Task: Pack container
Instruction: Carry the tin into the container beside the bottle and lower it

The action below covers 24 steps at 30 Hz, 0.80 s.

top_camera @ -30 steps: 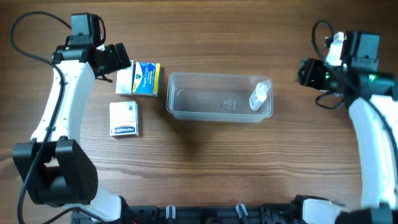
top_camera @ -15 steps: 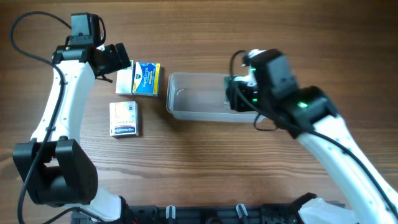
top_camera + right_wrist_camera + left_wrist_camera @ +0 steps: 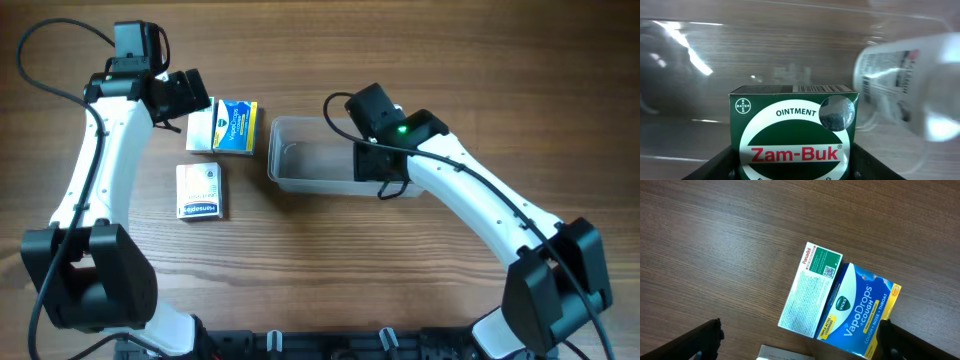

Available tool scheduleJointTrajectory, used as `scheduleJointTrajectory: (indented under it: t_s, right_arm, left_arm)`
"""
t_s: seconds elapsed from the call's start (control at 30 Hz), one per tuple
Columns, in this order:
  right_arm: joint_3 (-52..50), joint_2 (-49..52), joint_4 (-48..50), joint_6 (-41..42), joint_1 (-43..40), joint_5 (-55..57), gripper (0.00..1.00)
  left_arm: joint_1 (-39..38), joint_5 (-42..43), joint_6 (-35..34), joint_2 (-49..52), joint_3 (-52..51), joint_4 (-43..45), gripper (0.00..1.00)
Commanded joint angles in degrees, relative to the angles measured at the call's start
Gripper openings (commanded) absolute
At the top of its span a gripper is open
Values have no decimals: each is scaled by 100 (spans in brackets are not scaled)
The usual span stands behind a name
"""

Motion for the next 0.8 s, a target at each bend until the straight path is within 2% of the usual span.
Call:
scheduleJointTrajectory:
  t_s: [0.0,0.77]
  right_arm:
    - [98,37,-35,98,-20,358,48]
    - [-321,59,533,-50,-247,697,48]
  left_arm:
    - [13,-74,-50,4,118,-2,100]
    - [13,-76,-52,4,118,0,100]
